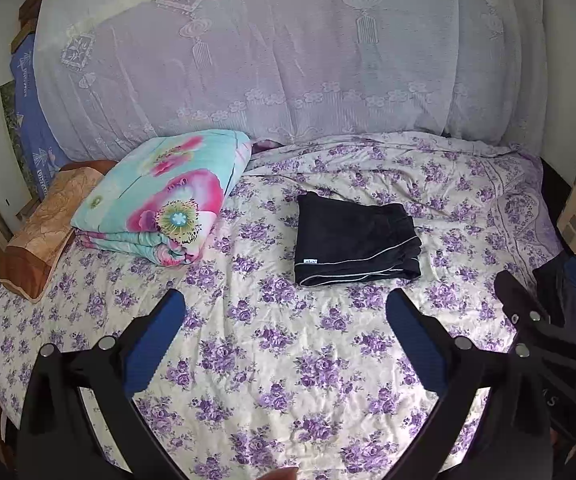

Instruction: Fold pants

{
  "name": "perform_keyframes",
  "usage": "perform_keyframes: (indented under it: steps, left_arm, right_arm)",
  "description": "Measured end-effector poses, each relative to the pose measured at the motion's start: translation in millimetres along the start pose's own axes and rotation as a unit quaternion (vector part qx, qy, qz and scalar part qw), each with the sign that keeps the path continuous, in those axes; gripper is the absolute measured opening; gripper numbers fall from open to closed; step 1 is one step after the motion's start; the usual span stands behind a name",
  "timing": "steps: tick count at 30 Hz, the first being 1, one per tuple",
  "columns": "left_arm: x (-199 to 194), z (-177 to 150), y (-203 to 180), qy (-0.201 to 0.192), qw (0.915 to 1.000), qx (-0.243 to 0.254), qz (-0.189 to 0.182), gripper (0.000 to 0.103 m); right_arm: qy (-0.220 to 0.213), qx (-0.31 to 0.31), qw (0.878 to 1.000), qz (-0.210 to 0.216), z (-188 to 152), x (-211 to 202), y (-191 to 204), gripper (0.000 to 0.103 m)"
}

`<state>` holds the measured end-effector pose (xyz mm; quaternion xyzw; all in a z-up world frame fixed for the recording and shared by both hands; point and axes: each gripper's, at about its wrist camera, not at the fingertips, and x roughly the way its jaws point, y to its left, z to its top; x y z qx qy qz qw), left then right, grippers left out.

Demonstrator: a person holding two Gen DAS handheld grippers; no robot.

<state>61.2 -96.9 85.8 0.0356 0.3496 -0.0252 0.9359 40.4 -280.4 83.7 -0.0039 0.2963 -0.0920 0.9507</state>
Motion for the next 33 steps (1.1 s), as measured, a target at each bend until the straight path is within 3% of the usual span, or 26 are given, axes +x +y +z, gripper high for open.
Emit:
perform_keyframes:
  steps: [18, 24, 33]
  left_arm:
    - [5.1, -0.4, -3.7, 0.009, 1.0000, 0.001, -0.004, 0.098]
    - [-0.6, -0.7, -6.2, -0.014, 0.9999, 0.005, -0.005, 0.098]
    - [2.5, 1.6, -6.3, -0.001, 0.9999, 0.007, -0.008, 0.098]
  right_arm:
    - [0.008, 0.007, 1.000, -0.005, -2.1, 3.7, -3.3, 0.099]
    - [0.008, 0.007, 1.000, -0.005, -1.9, 4.4, -3.5, 0.099]
    - [0.010, 0.010, 1.000, -0.007, -2.3, 4.4, -3.5, 0.099]
